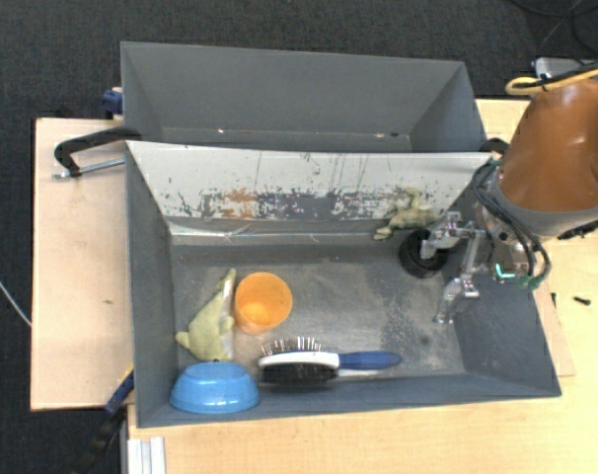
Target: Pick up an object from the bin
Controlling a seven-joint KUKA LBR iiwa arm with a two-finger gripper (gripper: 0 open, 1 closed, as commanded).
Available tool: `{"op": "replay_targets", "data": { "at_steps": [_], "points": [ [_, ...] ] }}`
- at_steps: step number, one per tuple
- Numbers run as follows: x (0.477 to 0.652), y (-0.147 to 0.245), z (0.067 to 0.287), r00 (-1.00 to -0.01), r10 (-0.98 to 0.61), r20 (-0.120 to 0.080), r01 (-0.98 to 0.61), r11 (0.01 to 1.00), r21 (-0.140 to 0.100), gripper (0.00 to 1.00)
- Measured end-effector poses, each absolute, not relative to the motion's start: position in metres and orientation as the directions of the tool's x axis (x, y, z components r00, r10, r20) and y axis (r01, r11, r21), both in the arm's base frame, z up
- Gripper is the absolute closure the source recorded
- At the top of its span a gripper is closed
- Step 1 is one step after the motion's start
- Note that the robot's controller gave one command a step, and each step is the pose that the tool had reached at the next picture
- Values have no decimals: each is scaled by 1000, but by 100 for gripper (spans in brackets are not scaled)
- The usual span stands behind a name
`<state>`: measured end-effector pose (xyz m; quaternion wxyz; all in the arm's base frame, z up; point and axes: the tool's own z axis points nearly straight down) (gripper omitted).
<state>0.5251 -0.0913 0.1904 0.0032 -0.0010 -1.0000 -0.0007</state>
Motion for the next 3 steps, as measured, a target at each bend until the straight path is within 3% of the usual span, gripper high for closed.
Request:
{"op": "replay_targets", "data": {
  "at_steps": [1, 2, 3],
  "points": [
    [597, -101, 186, -992, 124, -10, 124, 992, 1, 0],
    [600, -126, 146, -954, 299, -6, 299, 954, 1, 0],
    [593, -120, 89, -913, 408, -14, 408, 913, 3, 0]
  ]
}}
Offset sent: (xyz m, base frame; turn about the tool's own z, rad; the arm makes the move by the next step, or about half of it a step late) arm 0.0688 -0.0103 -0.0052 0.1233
